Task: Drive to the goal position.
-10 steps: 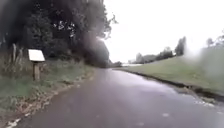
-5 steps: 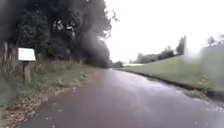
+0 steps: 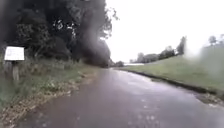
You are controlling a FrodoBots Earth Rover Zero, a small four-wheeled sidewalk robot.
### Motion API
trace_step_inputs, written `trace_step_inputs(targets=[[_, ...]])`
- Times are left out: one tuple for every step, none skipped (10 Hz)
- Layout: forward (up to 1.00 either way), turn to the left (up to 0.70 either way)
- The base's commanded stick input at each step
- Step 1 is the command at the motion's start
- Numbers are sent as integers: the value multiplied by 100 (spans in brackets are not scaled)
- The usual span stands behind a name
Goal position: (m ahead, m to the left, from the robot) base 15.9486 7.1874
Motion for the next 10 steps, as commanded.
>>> trace_step_inputs(targets=[[70,0],[70,0],[70,0],[70,0],[70,0],[70,0],[70,0],[70,0],[70,-14],[70,-14]])
